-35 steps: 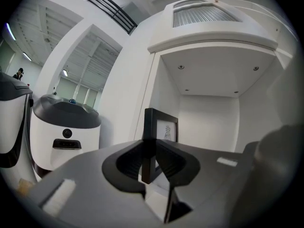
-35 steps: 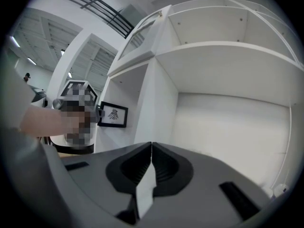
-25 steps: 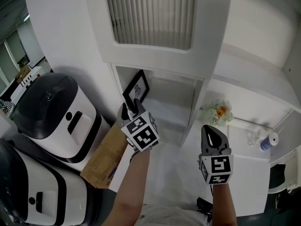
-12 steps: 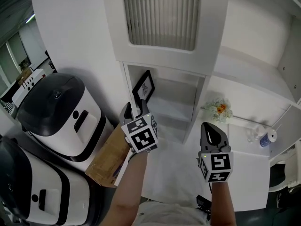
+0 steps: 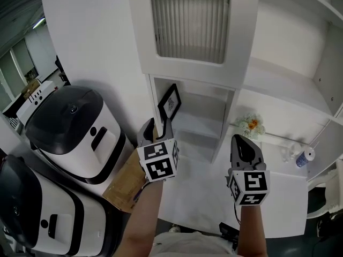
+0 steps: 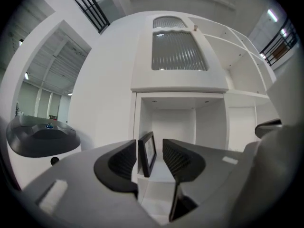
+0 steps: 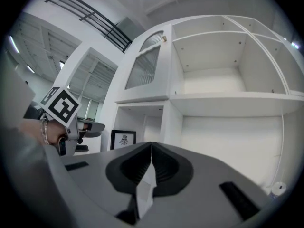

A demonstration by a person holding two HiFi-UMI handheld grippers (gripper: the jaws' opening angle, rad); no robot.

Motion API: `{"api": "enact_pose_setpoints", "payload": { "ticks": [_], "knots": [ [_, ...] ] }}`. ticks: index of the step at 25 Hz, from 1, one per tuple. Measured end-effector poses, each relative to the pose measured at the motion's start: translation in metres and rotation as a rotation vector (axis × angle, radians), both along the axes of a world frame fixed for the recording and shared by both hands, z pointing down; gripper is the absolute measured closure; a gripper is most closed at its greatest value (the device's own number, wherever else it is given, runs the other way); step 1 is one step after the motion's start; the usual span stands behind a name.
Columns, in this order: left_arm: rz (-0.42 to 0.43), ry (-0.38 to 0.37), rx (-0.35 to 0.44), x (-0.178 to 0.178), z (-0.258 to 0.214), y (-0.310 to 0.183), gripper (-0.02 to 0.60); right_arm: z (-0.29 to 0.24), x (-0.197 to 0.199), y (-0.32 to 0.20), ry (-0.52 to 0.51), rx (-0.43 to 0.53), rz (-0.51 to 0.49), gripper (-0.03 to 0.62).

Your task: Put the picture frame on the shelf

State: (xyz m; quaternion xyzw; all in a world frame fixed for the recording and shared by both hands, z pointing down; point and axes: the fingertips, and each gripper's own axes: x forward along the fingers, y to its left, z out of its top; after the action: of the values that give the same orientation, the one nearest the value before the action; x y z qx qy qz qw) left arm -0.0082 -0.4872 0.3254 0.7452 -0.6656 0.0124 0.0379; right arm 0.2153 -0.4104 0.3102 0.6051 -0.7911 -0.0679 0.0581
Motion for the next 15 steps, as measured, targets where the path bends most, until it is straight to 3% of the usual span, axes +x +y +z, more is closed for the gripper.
{"api": "enact_pose_setpoints", "payload": {
  "ticks": [7,15],
  "knots": [
    [0.082,-0.037,0.082,-0.005,-0.018,0.026,0.434,-0.014,-0.006,0.010,-0.021,0.021,-0.011,0.583],
    [0.194,-0.142,0.238,0.005,-0.040,0.058,0.508,-0.025,-0.016,0.019,-0.023,0.049,-0.020,0.583]
  ]
}}
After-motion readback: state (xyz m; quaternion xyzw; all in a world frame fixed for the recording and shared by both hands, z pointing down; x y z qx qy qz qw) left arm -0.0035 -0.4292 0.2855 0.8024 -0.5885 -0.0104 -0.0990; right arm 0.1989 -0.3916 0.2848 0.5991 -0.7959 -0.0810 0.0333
